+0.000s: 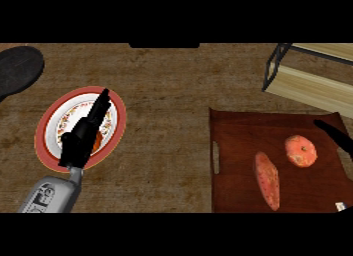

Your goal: Pick the sweet potato from the tray and place it in the tiered shelf

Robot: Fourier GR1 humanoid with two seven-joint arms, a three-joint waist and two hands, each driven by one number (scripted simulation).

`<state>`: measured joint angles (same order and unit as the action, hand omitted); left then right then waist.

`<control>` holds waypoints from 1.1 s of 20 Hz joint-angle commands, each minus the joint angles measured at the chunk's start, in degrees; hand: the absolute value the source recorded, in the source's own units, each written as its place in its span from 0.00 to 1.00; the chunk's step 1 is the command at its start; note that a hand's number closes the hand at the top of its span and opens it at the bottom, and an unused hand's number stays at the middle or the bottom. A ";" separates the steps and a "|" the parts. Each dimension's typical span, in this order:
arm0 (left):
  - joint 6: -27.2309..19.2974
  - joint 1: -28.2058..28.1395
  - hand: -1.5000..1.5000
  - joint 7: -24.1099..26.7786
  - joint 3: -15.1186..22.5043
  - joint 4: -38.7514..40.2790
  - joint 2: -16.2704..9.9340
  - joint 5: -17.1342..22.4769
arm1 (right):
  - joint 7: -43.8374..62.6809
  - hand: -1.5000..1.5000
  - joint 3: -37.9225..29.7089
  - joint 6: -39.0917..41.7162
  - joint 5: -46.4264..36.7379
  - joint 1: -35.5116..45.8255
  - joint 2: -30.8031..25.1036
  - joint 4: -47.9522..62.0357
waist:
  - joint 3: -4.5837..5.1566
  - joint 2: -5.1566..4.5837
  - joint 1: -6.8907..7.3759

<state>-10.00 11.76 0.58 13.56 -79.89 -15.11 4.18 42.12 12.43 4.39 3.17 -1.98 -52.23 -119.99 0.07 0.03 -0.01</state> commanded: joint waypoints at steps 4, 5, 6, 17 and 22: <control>0.98 0.16 0.50 -5.67 -1.23 -5.55 0.93 -1.91 | 10.07 0.00 2.91 2.01 -7.32 3.30 8.14 -4.57 | -0.05 0.02 0.16; -0.87 1.45 0.50 -0.74 -0.59 1.11 4.12 -3.42 | 6.18 0.00 -5.52 5.24 -1.66 -4.21 2.18 -9.63 | -0.05 0.08 -0.86; 2.42 1.05 0.50 -2.45 -3.36 -0.78 1.47 -1.23 | 8.66 0.00 2.54 3.24 -10.26 0.24 8.52 -6.37 | -0.05 0.00 -0.08; 4.23 0.97 0.50 -1.11 -5.46 0.85 4.49 -4.95 | 15.82 0.00 0.49 10.64 -14.79 2.81 18.35 -8.46 | -0.05 -0.02 -0.19; 6.37 -2.87 0.50 -4.30 -5.79 -5.80 3.83 -5.16 | 11.49 0.00 2.47 10.39 -21.72 1.37 23.73 -2.20 | -0.07 0.03 0.02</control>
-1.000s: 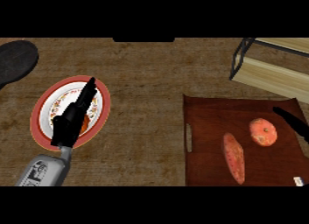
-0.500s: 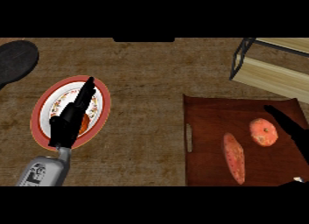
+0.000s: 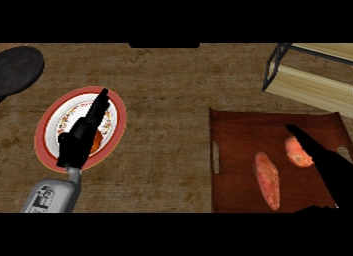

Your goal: Pick the sweet potato from the tray and place it in the tiered shelf

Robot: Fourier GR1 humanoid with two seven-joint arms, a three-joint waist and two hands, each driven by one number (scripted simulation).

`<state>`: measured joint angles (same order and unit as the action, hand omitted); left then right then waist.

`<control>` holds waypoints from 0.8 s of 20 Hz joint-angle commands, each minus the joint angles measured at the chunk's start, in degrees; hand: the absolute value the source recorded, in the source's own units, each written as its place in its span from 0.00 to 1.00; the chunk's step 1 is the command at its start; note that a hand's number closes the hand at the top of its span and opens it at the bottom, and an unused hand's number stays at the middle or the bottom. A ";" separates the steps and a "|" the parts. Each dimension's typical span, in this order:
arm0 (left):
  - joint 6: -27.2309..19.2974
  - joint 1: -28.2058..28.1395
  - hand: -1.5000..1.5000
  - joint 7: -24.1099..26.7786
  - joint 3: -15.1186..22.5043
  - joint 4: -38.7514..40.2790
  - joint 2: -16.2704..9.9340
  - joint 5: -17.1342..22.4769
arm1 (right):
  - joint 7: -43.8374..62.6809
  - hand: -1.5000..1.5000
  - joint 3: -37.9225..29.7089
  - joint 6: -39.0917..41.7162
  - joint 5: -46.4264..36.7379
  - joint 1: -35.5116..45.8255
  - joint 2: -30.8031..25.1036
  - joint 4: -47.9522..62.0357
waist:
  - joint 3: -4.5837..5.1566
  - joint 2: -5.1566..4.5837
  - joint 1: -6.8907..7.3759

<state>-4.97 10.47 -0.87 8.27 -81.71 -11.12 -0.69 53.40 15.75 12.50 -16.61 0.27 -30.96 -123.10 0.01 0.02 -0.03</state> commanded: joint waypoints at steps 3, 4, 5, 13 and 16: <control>0.18 4.00 0.50 3.26 -2.37 7.17 2.53 -2.10 | -2.55 0.00 -1.45 3.63 -3.79 -2.53 2.87 1.86 | 0.00 -0.03 -0.28; 0.16 1.85 0.50 -0.59 -1.38 1.32 2.55 -2.42 | 0.17 0.00 -0.08 3.85 -5.46 2.16 6.15 4.90 | 0.00 -0.01 0.05; 1.09 -2.33 0.50 3.39 -0.57 0.99 2.50 -2.97 | -1.65 0.00 -3.58 5.87 -3.08 0.50 4.68 3.75 | -0.01 0.01 0.02; 3.06 -0.11 0.50 -1.80 -3.74 -2.39 2.27 -2.87 | -5.15 0.00 -1.82 8.12 -10.03 -4.21 8.31 4.41 | -0.01 0.03 -0.11; 3.91 -0.74 0.50 1.26 -5.32 -0.40 1.86 -2.77 | -5.46 0.00 -0.33 7.53 -14.02 -0.74 11.10 10.07 | -0.01 -0.01 0.02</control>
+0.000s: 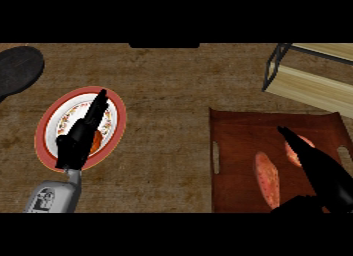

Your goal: Pick the sweet potato from the tray and place it in the tiered shelf

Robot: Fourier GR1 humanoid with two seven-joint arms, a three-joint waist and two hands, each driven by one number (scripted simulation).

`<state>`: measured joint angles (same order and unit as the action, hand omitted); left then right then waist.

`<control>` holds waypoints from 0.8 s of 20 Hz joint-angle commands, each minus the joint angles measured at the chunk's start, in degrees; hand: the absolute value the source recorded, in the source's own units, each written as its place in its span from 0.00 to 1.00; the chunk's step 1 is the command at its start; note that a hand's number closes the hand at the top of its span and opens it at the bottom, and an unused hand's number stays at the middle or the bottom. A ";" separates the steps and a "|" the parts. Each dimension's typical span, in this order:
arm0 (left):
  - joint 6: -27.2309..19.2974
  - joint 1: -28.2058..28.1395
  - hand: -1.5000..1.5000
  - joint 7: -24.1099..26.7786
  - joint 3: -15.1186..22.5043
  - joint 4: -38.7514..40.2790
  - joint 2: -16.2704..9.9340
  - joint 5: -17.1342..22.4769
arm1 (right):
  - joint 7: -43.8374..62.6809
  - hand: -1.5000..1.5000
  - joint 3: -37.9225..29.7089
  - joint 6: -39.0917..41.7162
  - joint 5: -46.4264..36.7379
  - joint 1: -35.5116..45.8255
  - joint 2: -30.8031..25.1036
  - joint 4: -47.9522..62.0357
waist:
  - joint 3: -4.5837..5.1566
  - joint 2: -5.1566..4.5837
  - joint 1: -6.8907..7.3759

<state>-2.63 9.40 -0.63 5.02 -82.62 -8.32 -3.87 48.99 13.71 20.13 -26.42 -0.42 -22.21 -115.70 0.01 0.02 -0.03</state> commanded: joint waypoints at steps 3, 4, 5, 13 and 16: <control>1.02 0.22 0.50 -0.80 -0.73 0.54 0.66 -2.14 | -2.90 0.00 -1.10 1.21 -4.88 0.02 3.30 3.34 | -0.01 0.00 -0.04; 0.65 0.14 0.50 -3.31 0.03 -2.05 1.74 -1.28 | 3.39 0.00 2.21 2.62 -4.51 -2.16 4.69 -3.90 | 0.00 0.05 -0.11; 0.31 1.56 0.50 -3.34 -0.19 -1.81 2.34 -1.47 | -6.81 0.00 -1.48 0.81 -5.39 -2.69 1.94 3.44 | -0.02 0.01 -0.10; 1.37 1.43 0.50 -3.46 -1.19 -2.16 3.13 -2.96 | -6.96 0.00 -2.19 2.29 -9.91 -2.57 6.13 5.59 | -0.01 0.01 -0.07; 1.33 -2.09 0.50 -1.94 -0.78 -2.49 3.57 -3.76 | -8.30 0.00 -1.56 1.60 -11.74 -4.35 7.12 6.15 | -0.01 0.01 -0.05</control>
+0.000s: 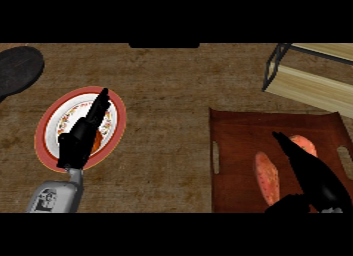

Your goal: Pick the sweet potato from the tray and place it in the tiered shelf

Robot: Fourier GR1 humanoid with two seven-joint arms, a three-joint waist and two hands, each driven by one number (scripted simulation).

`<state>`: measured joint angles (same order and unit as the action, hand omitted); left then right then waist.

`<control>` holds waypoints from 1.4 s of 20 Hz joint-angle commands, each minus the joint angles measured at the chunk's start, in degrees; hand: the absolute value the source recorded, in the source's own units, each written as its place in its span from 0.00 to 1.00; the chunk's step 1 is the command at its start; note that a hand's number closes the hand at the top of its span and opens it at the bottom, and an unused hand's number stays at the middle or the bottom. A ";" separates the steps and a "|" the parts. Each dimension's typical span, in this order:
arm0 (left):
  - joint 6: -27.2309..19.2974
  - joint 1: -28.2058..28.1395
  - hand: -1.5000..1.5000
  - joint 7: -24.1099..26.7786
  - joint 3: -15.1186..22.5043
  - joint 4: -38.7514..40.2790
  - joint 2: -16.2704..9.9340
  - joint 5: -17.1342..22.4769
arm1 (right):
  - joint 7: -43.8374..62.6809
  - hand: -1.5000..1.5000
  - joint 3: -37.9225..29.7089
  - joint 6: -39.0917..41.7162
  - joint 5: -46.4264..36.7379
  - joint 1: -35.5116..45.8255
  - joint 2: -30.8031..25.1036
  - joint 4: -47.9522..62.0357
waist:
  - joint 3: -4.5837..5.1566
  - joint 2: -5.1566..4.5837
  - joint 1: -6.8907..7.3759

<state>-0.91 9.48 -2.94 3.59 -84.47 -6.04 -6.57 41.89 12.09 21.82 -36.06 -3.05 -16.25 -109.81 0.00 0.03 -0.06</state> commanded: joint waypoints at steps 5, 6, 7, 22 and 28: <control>2.88 2.29 0.50 1.35 -3.40 3.61 -1.29 1.27 | -7.69 0.00 -1.57 -2.55 -3.19 3.01 2.26 11.25 | 0.00 -0.06 0.10; 0.71 -3.99 0.50 1.46 0.31 -2.38 1.24 -0.88 | -7.07 0.00 0.72 -3.36 -4.55 -0.02 3.55 8.42 | 0.00 0.01 0.15; 1.47 3.33 0.50 0.70 -2.40 2.98 -0.06 -0.94 | -5.50 0.00 -2.39 -0.11 -2.40 1.88 3.10 7.42 | 0.01 -0.03 -0.04; 1.98 1.08 0.50 -3.84 -1.80 -3.09 1.01 -1.71 | -15.70 1.00 2.06 -2.33 -11.18 -4.88 0.74 6.72 | 0.00 0.03 -0.11; 3.73 -1.06 0.50 1.84 -2.40 -0.67 0.61 -0.57 | -0.86 1.00 2.89 -6.98 -17.72 7.99 12.85 14.53 | 0.02 -0.10 0.82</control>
<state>1.41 9.41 -2.14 1.37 -84.31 -4.91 -8.14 32.81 13.55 18.28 -49.25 -1.13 -10.26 -99.39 0.03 0.03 0.18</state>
